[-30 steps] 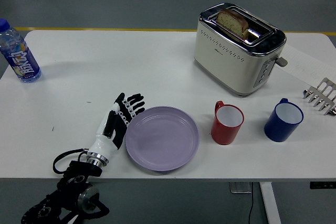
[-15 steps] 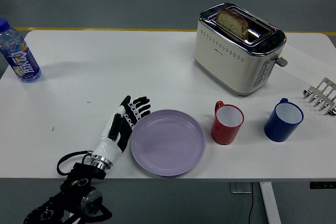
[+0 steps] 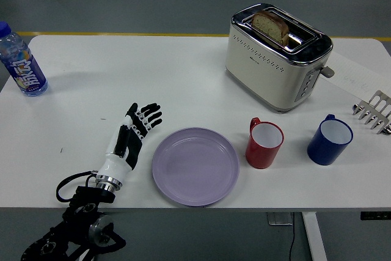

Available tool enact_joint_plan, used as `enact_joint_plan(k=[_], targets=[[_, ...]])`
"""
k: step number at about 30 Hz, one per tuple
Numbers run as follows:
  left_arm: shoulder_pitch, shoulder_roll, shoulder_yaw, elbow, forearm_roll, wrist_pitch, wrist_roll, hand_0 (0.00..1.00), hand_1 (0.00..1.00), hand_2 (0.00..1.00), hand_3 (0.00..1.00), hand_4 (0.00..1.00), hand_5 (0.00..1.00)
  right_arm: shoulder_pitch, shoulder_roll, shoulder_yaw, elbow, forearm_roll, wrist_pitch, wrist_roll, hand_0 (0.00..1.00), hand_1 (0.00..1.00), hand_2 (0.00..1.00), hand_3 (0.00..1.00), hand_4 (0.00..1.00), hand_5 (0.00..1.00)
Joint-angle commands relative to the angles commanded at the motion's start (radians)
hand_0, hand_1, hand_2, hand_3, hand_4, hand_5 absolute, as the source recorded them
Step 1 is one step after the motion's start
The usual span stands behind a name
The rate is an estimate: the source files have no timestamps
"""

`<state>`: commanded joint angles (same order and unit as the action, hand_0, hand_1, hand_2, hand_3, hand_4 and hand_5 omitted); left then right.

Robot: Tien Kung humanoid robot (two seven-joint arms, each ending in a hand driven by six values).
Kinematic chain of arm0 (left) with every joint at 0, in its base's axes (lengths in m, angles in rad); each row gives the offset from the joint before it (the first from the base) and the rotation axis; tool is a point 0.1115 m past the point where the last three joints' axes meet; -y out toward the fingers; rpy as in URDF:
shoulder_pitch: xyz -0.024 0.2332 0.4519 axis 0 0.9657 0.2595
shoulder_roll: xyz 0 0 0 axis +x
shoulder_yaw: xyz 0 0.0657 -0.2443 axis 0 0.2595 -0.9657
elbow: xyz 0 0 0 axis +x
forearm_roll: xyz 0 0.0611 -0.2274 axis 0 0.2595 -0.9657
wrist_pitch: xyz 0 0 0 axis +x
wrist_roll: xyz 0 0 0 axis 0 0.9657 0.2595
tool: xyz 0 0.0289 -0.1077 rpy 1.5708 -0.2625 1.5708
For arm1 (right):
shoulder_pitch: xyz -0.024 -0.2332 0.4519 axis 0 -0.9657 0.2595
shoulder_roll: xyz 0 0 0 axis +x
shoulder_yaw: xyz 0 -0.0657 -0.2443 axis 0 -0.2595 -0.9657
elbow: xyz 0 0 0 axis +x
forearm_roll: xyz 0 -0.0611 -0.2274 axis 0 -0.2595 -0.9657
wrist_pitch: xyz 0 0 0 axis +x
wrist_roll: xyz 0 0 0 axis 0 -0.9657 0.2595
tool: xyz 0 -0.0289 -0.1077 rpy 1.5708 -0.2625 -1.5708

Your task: Push plate across desktop

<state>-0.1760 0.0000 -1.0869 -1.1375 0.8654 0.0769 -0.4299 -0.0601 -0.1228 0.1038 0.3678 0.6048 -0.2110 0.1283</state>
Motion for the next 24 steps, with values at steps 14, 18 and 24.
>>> enact_joint_plan(k=[14,18,24], targets=[[0.033,0.124,-0.169,-0.07,0.008,0.033,0.049,0.776,0.793,0.794,0.693,0.609,0.998,0.009,-0.008,0.043,0.003,-0.021,-0.008,0.002,0.591,0.589,0.736,0.652,0.444,0.445],[0.042,0.165,-0.232,-0.066,0.011,0.047,0.066,0.772,0.792,0.797,0.697,0.608,0.998,0.008,-0.008,0.047,0.004,-0.022,-0.009,0.003,0.591,0.591,0.736,0.652,0.443,0.443],[0.059,0.209,-0.325,-0.038,0.005,0.062,0.066,0.772,0.789,0.797,0.695,0.603,0.998,0.008,-0.006,0.044,0.002,-0.018,-0.009,0.002,0.591,0.59,0.734,0.651,0.444,0.444]])
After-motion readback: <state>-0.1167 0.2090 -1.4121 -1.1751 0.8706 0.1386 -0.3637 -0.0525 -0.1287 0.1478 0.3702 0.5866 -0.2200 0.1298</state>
